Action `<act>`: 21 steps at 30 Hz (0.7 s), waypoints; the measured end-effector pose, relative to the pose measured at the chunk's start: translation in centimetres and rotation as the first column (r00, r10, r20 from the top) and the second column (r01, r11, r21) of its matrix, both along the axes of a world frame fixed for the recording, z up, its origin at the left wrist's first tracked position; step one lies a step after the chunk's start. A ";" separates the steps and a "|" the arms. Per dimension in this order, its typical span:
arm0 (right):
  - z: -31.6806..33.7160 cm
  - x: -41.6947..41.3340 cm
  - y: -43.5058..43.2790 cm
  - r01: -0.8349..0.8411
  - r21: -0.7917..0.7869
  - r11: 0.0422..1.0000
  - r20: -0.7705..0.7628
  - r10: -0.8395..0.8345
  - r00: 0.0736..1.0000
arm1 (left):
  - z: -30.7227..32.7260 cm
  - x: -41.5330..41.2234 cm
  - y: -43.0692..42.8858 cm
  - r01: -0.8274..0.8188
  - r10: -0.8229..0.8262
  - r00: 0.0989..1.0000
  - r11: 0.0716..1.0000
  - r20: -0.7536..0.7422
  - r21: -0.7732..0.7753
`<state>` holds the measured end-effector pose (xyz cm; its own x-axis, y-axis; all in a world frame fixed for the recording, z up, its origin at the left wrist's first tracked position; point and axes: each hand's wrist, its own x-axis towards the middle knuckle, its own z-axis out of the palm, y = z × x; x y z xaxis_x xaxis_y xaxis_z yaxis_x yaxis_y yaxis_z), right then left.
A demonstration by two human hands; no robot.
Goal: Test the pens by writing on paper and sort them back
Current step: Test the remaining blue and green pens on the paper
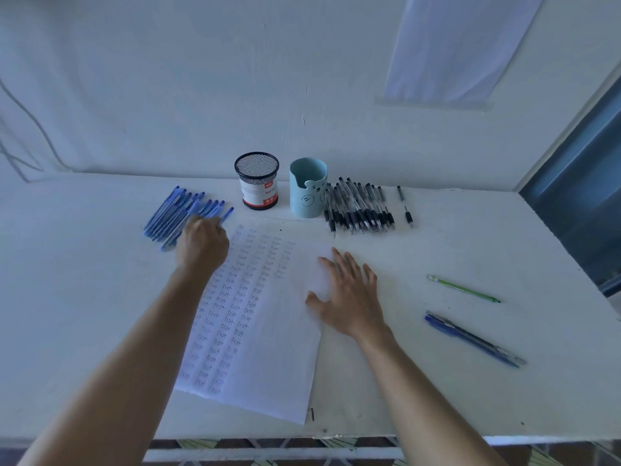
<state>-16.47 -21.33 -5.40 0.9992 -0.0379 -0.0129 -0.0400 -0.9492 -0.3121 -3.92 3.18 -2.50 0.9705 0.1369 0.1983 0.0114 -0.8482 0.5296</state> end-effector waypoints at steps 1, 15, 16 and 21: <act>0.0 0.0 0.0 0.000 -0.002 1.000 0.005 0.000 1.000 | -0.3 0.3 0.0 -0.002 0.003 0.999 0.999 -0.032 0.044; -0.2 0.0 0.1 0.005 -0.008 1.000 0.024 -0.005 1.000 | -1.7 2.1 2.7 -0.061 0.046 0.992 0.990 0.116 0.124; -0.2 0.0 0.1 0.004 -0.010 1.000 0.023 -0.003 1.000 | -1.7 2.2 2.7 -0.063 0.049 0.992 0.991 0.120 0.117; -0.1 0.0 0.1 0.005 -0.012 1.000 0.021 -0.005 1.000 | -1.2 1.1 0.8 0.089 -0.113 0.967 0.990 0.228 0.113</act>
<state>-16.51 -21.18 -5.47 0.9990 -0.0428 0.0087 -0.0382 -0.9526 -0.3017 -2.86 3.95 -3.74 0.9036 0.0083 0.4282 -0.1904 -0.8878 0.4190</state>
